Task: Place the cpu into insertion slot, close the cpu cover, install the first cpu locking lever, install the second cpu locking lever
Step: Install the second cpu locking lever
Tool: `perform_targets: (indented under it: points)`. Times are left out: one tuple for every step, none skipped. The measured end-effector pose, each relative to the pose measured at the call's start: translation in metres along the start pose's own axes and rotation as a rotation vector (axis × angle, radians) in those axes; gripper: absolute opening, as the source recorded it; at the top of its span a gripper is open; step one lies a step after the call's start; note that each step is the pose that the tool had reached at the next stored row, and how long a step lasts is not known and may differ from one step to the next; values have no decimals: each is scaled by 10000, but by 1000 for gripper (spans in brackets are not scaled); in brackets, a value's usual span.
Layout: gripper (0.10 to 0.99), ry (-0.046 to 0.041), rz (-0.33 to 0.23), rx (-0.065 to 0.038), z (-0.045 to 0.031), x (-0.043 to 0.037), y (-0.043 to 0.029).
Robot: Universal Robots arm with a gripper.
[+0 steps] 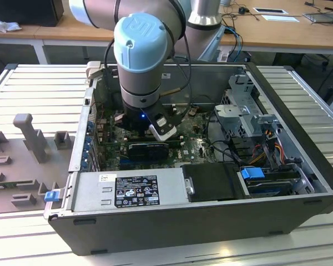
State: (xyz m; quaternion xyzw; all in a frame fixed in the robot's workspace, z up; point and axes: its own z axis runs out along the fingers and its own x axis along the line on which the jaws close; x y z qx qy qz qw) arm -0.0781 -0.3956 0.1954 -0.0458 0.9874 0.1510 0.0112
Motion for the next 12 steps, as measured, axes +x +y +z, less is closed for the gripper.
perform_targets:
  points:
    - [106, -5, -1, -32, 0, 2, 1]
    - [106, -7, -1, -38, -8, 2, 4]
    - [106, -7, -1, -40, -30, 1, 11]
    - [106, -5, -1, -37, -69, -1, 23]
    - [106, -6, 0, -38, -96, -2, 31]
    - [106, -5, -1, -37, -120, -3, 39]
    - [106, -6, -1, -38, -166, -4, 53]
    - [106, -6, -1, -38, -192, -5, 61]
    - [106, -6, -1, -38, -225, -7, 71]
    - [106, -5, -1, -37, -267, -8, 85]
    - [106, -5, -1, -37, -293, -9, 93]
    - [106, -7, -1, -39, -295, -10, 94]
